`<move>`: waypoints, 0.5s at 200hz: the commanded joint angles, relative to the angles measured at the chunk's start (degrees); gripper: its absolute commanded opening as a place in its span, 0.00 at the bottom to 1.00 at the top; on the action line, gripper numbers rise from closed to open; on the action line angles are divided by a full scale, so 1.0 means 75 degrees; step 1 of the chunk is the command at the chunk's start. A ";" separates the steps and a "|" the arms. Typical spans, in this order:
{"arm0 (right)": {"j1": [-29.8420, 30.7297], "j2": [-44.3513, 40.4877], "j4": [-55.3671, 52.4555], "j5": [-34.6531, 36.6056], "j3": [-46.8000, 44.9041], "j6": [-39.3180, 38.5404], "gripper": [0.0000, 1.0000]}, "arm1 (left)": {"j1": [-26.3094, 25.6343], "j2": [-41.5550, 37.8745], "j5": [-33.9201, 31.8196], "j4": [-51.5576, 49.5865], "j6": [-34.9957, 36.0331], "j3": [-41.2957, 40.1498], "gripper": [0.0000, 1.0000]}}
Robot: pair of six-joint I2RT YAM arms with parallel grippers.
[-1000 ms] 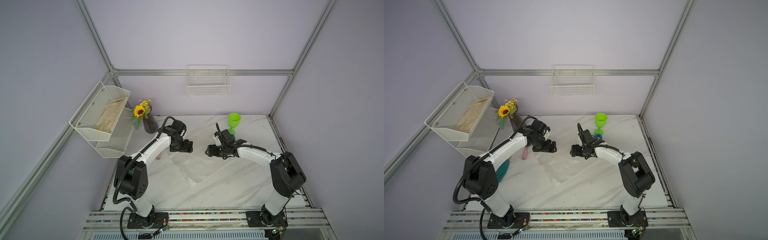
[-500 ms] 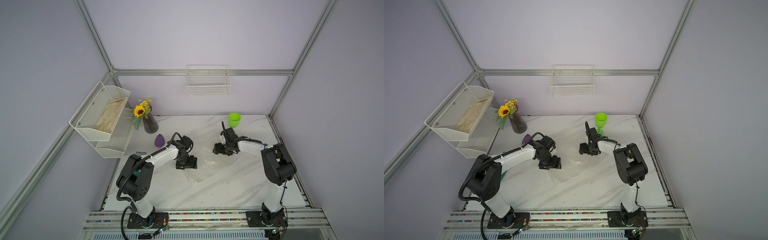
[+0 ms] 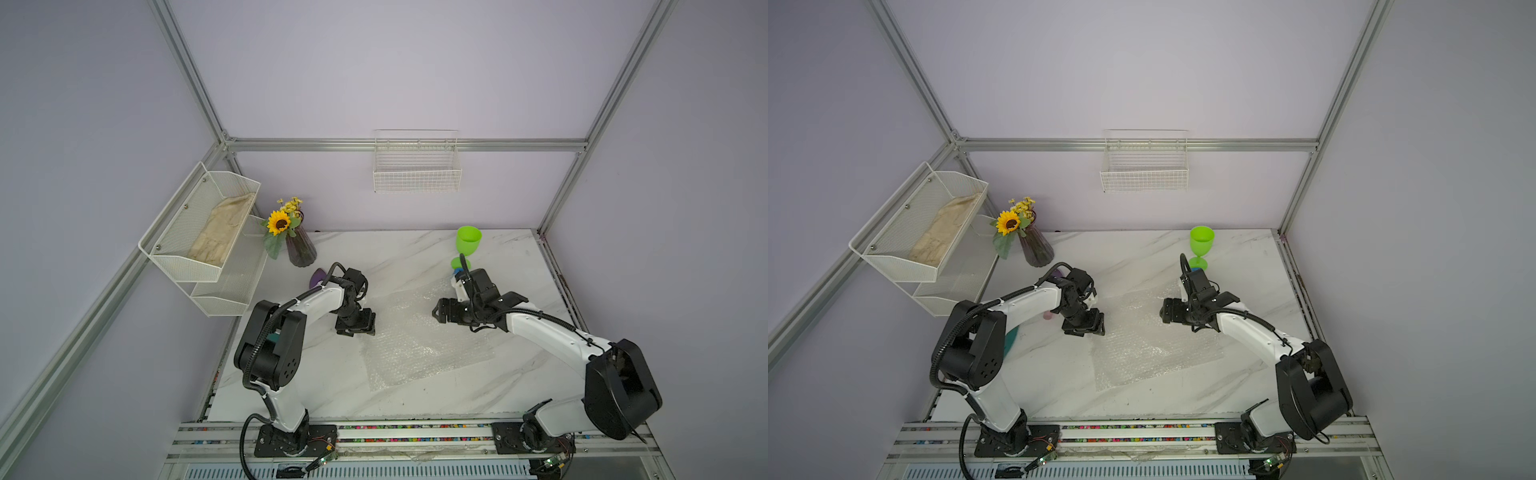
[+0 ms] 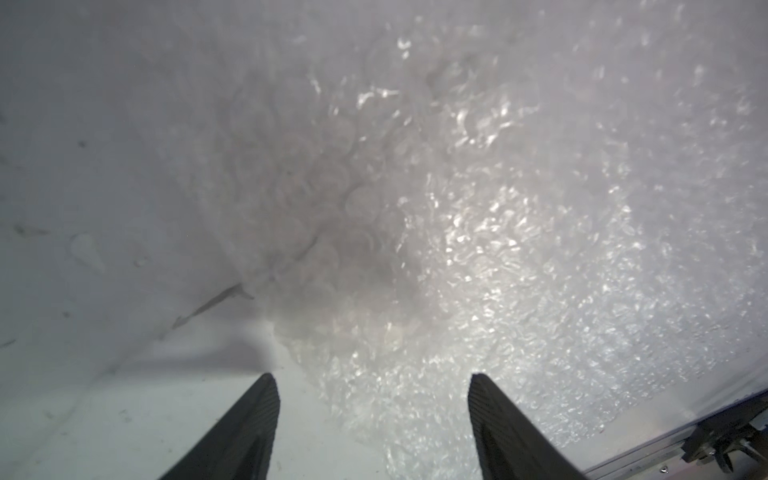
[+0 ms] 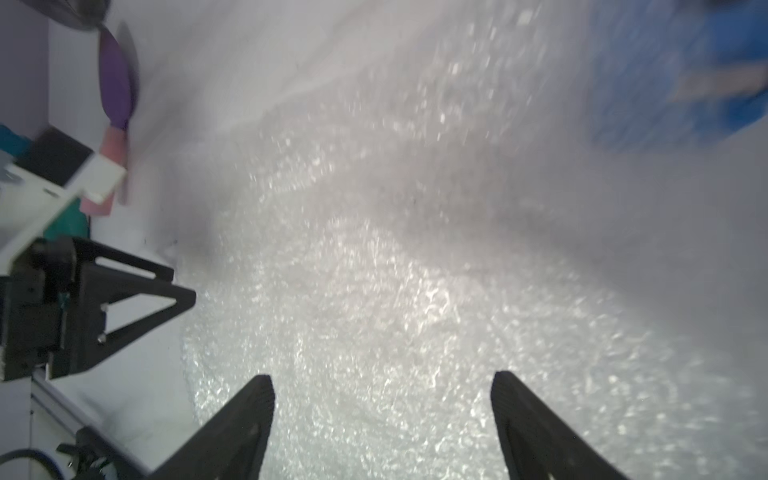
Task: Wrap wine glasses in bubble wrap
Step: Adjust the Tape Cutter at the center of the board.
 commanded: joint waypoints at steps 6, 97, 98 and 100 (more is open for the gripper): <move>-0.1033 0.0126 0.1063 0.0805 0.0375 -0.0975 0.86 | 0.0053 0.0011 -0.0714 -0.0320 0.0404 0.0149 0.60; -0.2213 0.1210 0.5766 0.0239 -0.0352 -0.3311 0.85 | 0.0326 0.1190 -0.1410 -0.0334 0.1222 0.1593 0.20; -0.2225 0.1229 0.5828 0.0208 -0.0374 -0.3335 0.85 | 0.0332 0.1193 -0.1413 -0.0325 0.1230 0.1611 0.20; -0.2235 0.1252 0.6000 0.0156 -0.0419 -0.3402 0.85 | 0.0337 0.1198 -0.1424 -0.0318 0.1252 0.1643 0.20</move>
